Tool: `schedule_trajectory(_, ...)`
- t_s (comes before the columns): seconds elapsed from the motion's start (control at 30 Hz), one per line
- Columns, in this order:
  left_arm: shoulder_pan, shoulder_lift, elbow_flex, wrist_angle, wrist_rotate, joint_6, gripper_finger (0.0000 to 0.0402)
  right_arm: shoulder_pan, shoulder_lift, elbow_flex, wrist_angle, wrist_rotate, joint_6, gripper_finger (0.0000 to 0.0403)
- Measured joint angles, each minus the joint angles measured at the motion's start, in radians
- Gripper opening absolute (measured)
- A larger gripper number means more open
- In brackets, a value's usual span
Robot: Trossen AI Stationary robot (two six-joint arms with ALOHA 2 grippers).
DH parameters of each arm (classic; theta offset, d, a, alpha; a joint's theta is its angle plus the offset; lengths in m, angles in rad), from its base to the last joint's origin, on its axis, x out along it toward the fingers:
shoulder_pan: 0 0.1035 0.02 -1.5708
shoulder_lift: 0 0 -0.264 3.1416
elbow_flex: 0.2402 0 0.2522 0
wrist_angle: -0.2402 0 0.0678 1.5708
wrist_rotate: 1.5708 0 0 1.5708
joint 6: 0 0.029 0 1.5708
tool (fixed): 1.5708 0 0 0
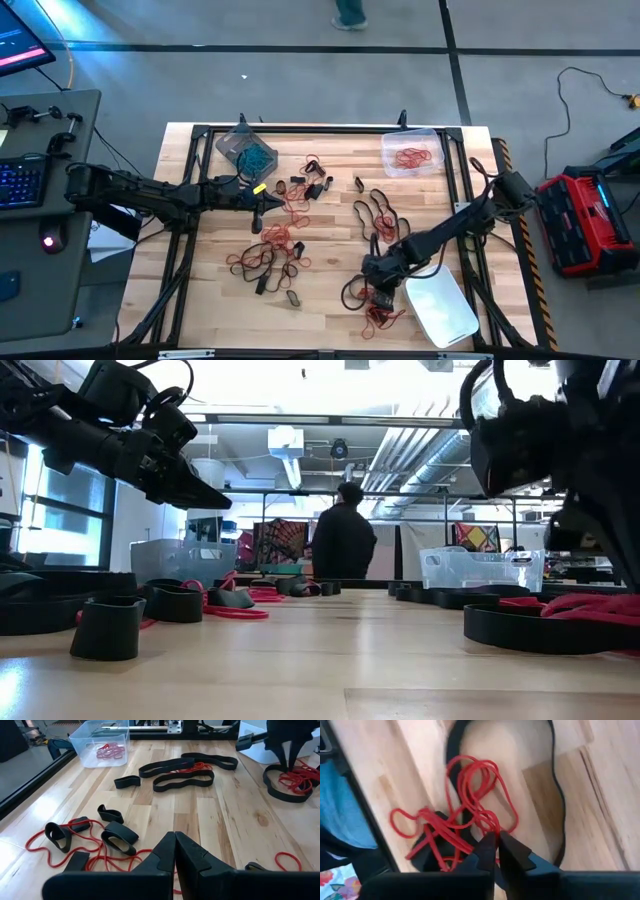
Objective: Sort rubber bands into baskets
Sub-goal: Put the red rubber band into the transparent bin
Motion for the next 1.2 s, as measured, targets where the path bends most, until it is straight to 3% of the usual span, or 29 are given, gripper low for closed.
schedule_trajectory(0.2, 0.000, 0.000, 0.000, 0.000, 0.000, 0.000, 0.0000, 0.000, -0.059, 0.000, -0.002, 0.036, -0.025, 0.0003)
schedule_trajectory(0.57, 0.000, 0.000, 0.000, 0.000, 0.000, -0.003, 0.0000, 0.001, -0.240, 0.001, -0.050, 0.196, -0.075, 0.0001)
schedule_trajectory(0.97, 0.000, 0.000, 0.000, 0.000, 0.000, -0.020, 0.0000, 0.036, -0.415, 0.001, -0.046, 0.547, -0.224, 0.0000)
schedule_trajectory(1.2, 0.000, 0.000, 0.000, 0.000, 0.000, -0.023, 0.0000, 0.054, -0.411, 0.002, 0.025, 0.761, -0.327, 0.0000)
